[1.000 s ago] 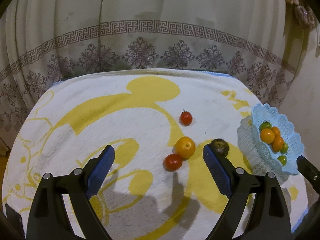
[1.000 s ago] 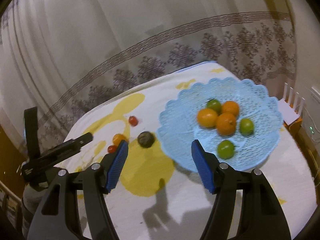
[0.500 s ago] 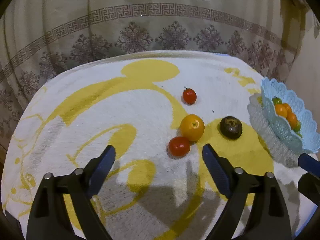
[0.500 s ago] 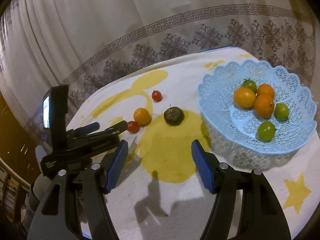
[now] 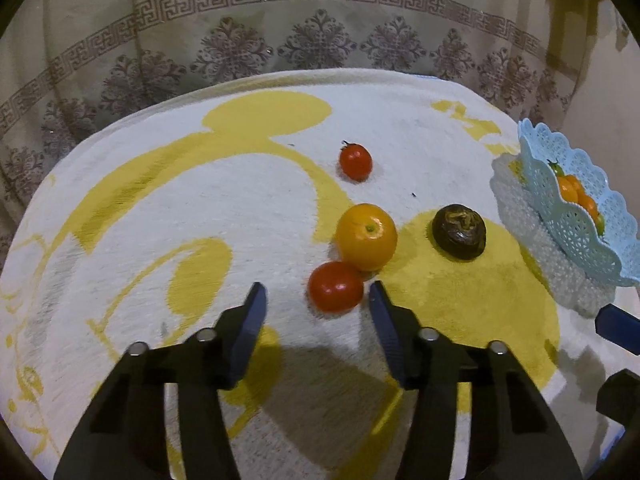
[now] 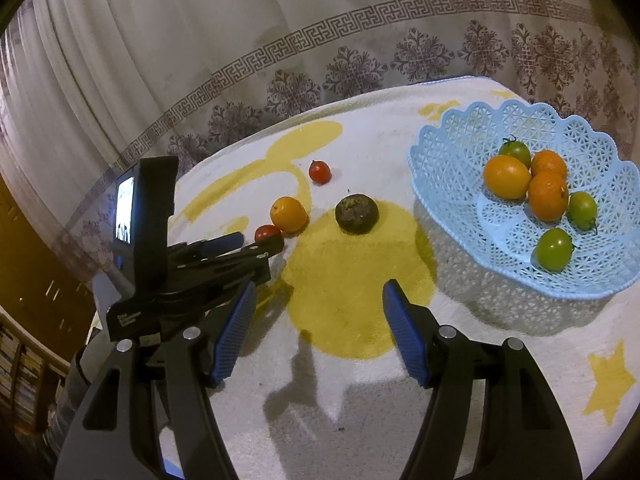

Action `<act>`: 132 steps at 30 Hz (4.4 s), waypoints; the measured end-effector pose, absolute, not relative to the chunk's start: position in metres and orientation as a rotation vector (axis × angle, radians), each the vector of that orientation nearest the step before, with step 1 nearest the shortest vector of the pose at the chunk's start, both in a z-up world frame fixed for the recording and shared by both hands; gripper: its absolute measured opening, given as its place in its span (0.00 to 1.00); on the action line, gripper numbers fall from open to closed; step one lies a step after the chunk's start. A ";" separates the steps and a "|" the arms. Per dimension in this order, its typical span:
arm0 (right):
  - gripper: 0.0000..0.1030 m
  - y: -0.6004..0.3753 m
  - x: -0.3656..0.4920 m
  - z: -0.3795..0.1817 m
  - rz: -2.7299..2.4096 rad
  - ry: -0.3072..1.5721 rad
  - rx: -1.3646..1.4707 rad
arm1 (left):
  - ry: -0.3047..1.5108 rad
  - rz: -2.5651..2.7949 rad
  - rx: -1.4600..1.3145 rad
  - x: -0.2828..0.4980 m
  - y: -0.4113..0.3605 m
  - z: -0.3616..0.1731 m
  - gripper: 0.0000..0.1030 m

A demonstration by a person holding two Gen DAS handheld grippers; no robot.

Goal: Organize fruits
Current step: 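Grasp a red cherry tomato with the left tool while the right tool grasps the dark fruit, then carry both fruits over the blue basket and open both tools to release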

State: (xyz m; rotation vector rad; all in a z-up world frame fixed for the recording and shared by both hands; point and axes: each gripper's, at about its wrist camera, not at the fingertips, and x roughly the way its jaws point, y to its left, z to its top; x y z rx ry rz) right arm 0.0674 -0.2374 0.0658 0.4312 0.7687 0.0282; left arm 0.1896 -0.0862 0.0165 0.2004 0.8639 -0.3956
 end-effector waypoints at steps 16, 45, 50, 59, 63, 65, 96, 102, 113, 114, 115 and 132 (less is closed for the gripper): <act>0.65 -0.229 0.096 0.060 0.018 0.824 0.387 | 0.825 -0.413 0.124 0.192 -0.069 0.022 0.27; 0.41 -0.229 0.201 0.012 -0.256 0.883 0.184 | 0.800 -0.319 0.013 0.198 -0.030 0.035 0.27; 0.40 -0.222 0.198 0.015 -0.247 0.878 0.160 | 0.797 -0.319 0.014 0.197 -0.031 0.036 0.27; 0.40 -0.205 0.177 0.031 -0.172 0.852 0.180 | 0.781 -0.316 -0.006 0.196 -0.026 0.042 0.27; 0.40 -0.202 0.166 0.045 -0.159 0.828 0.192 | 0.769 -0.319 -0.010 0.193 -0.026 0.047 0.27; 0.40 -0.202 0.161 0.050 -0.154 0.817 0.195 | 0.763 -0.319 -0.011 0.192 -0.026 0.048 0.27; 0.40 -0.219 0.088 0.116 -0.212 0.682 0.245 | 0.662 -0.357 0.011 0.154 -0.044 0.082 0.27; 0.40 -0.233 0.070 0.124 -0.247 0.658 0.263 | 0.642 -0.375 0.028 0.145 -0.051 0.087 0.27; 0.40 -0.257 0.048 0.131 -0.286 0.630 0.314 | 0.600 -0.407 0.070 0.123 -0.070 0.101 0.27; 0.40 -0.259 0.046 0.131 -0.289 0.628 0.318 | 0.597 -0.411 0.075 0.120 -0.072 0.102 0.27; 0.40 -0.261 0.046 0.131 -0.289 0.627 0.320 | 0.594 -0.415 0.080 0.118 -0.074 0.103 0.27; 0.40 -0.305 0.025 0.126 -0.336 0.599 0.398 | 0.584 -0.464 0.149 0.103 -0.118 0.109 0.27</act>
